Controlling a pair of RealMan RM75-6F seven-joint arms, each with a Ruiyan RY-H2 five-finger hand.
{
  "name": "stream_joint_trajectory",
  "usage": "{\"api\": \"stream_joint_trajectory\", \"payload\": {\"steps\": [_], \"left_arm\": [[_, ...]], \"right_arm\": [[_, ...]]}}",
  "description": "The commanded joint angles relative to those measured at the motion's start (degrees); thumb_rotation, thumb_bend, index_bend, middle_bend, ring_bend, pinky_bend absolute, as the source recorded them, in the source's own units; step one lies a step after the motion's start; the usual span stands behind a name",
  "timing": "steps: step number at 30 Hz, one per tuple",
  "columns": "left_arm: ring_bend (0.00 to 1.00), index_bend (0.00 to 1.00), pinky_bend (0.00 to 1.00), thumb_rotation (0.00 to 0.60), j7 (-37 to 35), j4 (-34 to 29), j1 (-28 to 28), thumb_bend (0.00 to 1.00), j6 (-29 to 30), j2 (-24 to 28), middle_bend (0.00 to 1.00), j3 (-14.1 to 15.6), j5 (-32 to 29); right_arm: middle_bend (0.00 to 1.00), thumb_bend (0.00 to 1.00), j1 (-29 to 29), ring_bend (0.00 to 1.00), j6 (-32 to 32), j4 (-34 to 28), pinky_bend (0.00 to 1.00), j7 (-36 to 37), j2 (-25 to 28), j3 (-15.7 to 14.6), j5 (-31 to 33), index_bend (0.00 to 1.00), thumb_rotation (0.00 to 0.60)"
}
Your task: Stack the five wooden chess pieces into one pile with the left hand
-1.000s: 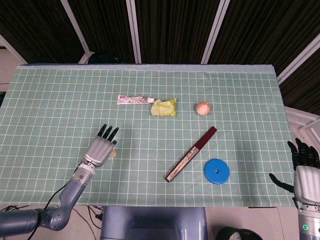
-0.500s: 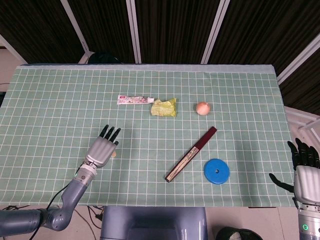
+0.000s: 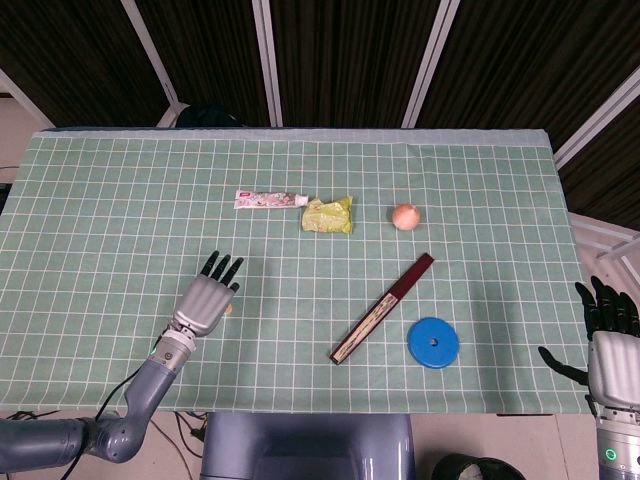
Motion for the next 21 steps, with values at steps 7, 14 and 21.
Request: {"api": "stream_joint_trajectory", "payload": {"steps": [7, 14, 21], "left_arm": [[0.00, 0.31, 0.00, 0.600, -3.0, -6.9, 2.0, 0.31, 5.3, 5.4, 0.00, -0.8, 4.4], [0.00, 0.23, 0.00, 0.600, -16.6, -12.0, 10.8, 0.29, 15.7, 15.3, 0.00, 3.5, 15.2], [0.00, 0.08, 0.00, 0.600, -30.3, -9.8, 18.9, 0.28, 23.3, 23.5, 0.00, 6.3, 19.6]], "right_arm": [[0.01, 0.23, 0.0, 0.00, 0.2, 0.1, 0.00, -0.1, -0.1, 0.0, -0.1, 0.08, 0.600], [0.01, 0.23, -0.1, 0.00, 1.3, 0.6, 0.00, 0.1, -0.3, -0.2, -1.6, 0.08, 0.600], [0.01, 0.23, 0.1, 0.00, 1.9, 1.8, 0.00, -0.9, -0.2, -1.3, -4.8, 0.08, 0.600]]}}
